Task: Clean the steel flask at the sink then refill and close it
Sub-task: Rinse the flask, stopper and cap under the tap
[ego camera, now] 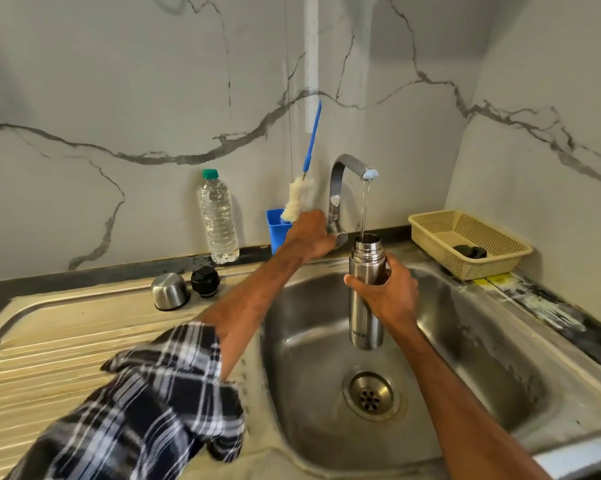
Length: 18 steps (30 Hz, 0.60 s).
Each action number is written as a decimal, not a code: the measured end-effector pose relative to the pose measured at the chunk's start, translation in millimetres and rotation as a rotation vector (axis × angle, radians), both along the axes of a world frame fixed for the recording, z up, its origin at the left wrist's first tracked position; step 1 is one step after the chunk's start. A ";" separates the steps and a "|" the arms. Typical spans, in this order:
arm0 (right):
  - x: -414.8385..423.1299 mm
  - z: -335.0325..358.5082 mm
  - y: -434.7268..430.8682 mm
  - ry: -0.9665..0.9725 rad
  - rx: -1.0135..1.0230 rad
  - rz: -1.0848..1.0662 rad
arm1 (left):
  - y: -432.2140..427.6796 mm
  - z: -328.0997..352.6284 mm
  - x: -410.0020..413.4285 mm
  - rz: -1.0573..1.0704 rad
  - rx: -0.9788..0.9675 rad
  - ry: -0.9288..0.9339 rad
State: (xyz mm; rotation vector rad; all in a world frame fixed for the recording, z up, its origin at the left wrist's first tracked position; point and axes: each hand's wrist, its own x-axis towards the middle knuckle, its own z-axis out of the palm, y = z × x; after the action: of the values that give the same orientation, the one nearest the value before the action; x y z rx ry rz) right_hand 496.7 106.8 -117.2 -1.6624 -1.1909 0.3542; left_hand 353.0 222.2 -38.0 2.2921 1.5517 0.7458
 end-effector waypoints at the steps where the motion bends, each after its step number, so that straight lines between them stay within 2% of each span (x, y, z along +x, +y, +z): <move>1: -0.4 -1.8 -0.8 -0.001 -0.028 0.007 | -8.5 -3.1 -7.3 0.008 -0.005 0.039; 3: -2.0 -2.8 -2.1 -0.022 -0.068 0.023 | -25.6 -14.4 -21.4 0.012 -0.044 0.148; 6: -8.5 1.2 -3.1 -0.010 0.001 0.011 | -49.6 -33.7 -37.7 -0.031 -0.126 0.356; 9: -11.4 0.8 -4.0 -0.017 -0.039 0.022 | -61.3 -50.3 -45.1 -0.072 -0.085 0.519; 13: -10.4 6.6 -3.3 -0.029 0.022 0.001 | -60.4 -64.0 -49.0 -0.046 0.002 0.576; 18: -9.4 5.1 -5.0 -0.054 -0.038 0.041 | -61.0 -75.6 -53.9 -0.022 -0.012 0.534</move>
State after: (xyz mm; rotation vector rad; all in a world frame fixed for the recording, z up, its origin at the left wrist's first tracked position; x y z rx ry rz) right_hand 487.3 101.8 -112.1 -1.6916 -1.2669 0.3617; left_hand 299.1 161.3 -113.6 2.6320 1.7179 0.1095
